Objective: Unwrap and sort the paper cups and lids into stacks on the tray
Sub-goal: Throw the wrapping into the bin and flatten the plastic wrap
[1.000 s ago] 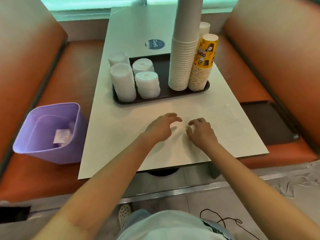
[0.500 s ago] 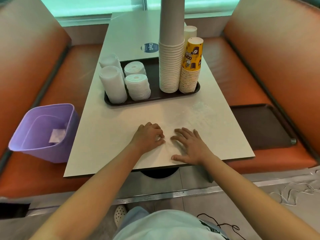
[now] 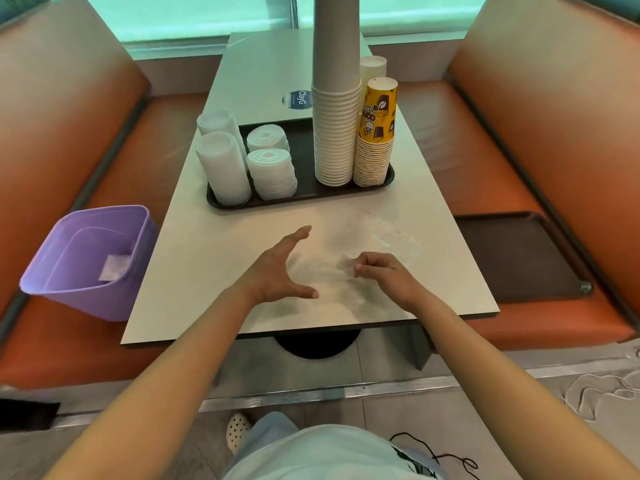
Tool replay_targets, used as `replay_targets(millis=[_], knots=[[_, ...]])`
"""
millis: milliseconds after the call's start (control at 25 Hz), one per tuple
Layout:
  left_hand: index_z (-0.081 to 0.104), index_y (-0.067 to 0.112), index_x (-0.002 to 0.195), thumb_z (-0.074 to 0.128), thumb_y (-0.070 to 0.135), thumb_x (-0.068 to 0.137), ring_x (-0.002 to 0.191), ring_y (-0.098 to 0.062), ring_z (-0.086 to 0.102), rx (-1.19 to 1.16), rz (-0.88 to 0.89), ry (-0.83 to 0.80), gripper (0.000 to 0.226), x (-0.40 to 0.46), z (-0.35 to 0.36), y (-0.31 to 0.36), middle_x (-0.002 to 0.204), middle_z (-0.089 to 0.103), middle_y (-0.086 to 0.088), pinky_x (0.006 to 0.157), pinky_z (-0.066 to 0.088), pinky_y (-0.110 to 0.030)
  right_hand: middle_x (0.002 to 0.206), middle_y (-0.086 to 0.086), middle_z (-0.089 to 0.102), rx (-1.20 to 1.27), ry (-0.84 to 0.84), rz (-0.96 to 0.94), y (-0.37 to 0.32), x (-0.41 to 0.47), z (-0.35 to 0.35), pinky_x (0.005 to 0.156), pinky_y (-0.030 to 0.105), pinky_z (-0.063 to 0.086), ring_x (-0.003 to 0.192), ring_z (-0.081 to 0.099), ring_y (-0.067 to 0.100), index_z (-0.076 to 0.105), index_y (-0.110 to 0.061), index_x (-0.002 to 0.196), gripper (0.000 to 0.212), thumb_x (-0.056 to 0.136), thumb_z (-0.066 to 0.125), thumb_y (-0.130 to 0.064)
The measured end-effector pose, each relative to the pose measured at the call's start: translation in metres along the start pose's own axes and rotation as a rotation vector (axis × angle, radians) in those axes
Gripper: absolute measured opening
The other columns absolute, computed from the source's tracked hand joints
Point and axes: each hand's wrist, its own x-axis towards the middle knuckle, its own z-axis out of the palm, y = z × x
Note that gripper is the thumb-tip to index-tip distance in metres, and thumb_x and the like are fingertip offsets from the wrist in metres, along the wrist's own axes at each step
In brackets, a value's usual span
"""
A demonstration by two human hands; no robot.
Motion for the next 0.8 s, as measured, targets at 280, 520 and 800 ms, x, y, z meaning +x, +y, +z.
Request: replay_targets(millis=[280,520,800], knots=[[0.071,0.010,0.092,0.066,0.003,0.084,0.101,-0.008,0.058,-0.235,-0.049,0.104,0.012,-0.001,0.019,0.005,0.109,0.065,0.001,0.094,0.042,-0.017,0.121,-0.003,0.060,0.046,-0.114,-0.016,0.010,-0.007,-0.009,0.099,0.021,0.042,0.114,0.056,0.011,0.058,-0.024,0.109,0.075,0.055,0.069,-0.075],[0.074,0.030,0.077,0.065,0.047,0.083,0.092,0.008,0.060,-0.377,-0.058,0.025,0.021,0.001,0.003,0.015,0.090,0.071,0.013,0.095,0.043,-0.021,0.123,0.002,0.063,-0.261,0.073,0.059,0.034,-0.008,-0.013,0.095,0.029,0.042,0.110,0.056,0.014,0.070,-0.022,0.099,0.014,0.086,0.068,-0.026],[0.032,0.032,0.143,0.084,0.038,0.064,0.127,-0.003,0.035,-0.206,-0.102,-0.047,0.095,-0.003,0.018,-0.003,0.137,0.035,0.022,0.105,0.024,-0.017,0.104,-0.005,0.068,0.115,0.112,0.021,0.027,-0.011,-0.016,0.097,0.027,0.038,0.109,0.058,0.014,0.072,-0.015,0.070,0.033,0.094,0.051,-0.007]])
